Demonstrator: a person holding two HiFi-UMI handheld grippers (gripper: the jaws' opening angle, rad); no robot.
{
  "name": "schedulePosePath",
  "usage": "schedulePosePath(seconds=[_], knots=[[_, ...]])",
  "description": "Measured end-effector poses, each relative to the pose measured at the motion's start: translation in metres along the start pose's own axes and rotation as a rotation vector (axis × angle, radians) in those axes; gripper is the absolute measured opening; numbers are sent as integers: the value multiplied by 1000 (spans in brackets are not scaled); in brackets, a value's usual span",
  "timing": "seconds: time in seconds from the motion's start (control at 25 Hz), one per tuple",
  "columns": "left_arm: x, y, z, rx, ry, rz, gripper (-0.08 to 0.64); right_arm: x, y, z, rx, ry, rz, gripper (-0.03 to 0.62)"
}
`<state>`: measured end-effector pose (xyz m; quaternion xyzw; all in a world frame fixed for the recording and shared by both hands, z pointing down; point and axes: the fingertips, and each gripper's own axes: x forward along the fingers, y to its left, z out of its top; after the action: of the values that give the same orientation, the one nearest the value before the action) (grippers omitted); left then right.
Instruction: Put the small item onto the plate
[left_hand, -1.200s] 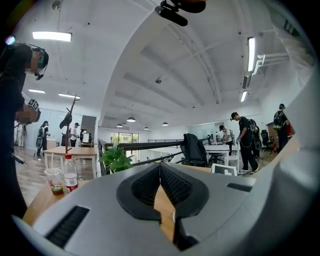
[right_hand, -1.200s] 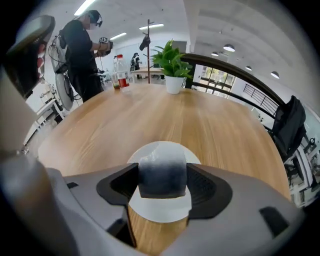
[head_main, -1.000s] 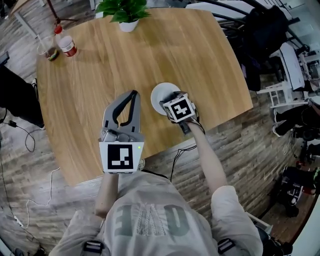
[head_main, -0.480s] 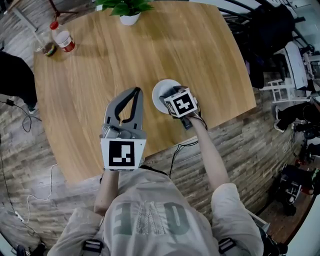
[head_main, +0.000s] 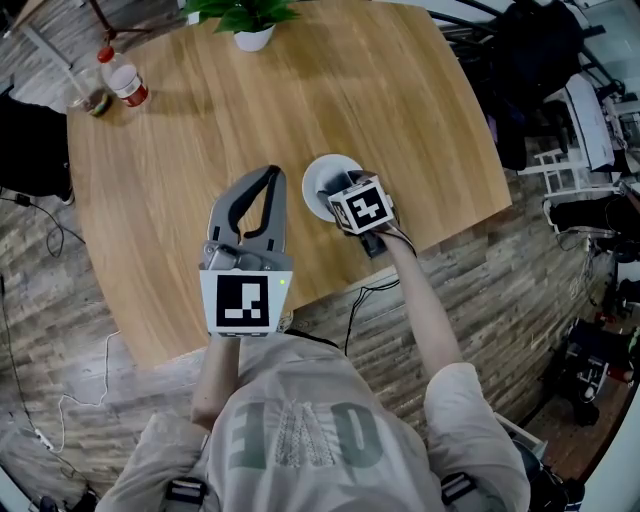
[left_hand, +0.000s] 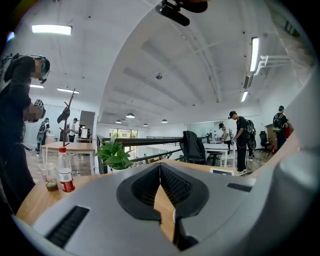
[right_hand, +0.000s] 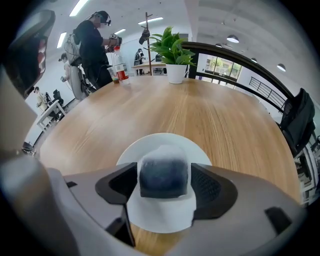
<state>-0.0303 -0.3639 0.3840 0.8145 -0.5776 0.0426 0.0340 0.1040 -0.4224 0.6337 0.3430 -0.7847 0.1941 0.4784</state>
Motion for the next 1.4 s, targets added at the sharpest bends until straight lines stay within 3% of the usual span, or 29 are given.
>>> schedulePosePath(seconds=[0.12,0.24,0.36,0.56,0.72,0.8,0.84,0.96,1.2,1.4], knots=[[-1,-2,5,11,-19,-9,9,-9,2,5,-8,-21,15,329],[-5,-3,8,-1,-22,-11,9,-31,2,24,7,-111,9,331],[-8,-7,13,10,-35,-19,9,-80,-6,57,79,-318,-51,330],[-15,-18,33,56,-99,-38,9,-206,-12,87,331,-777,-167,328],[-27,-29,55,68,-126,-55,9,-285,10,85,404,-983,-200,322],[-37,-35,72,77,-151,-68,9,-315,24,80,434,-1059,-217,277],[-43,-39,81,83,-169,-77,9,-328,29,76,444,-1092,-231,205],[-61,-53,103,94,-226,-104,9,-354,47,58,448,-1160,-267,65],[-87,-73,121,128,-266,-141,9,-375,84,26,421,-1199,-346,17],[-104,-83,124,146,-280,-140,9,-380,100,6,452,-1202,-331,17]])
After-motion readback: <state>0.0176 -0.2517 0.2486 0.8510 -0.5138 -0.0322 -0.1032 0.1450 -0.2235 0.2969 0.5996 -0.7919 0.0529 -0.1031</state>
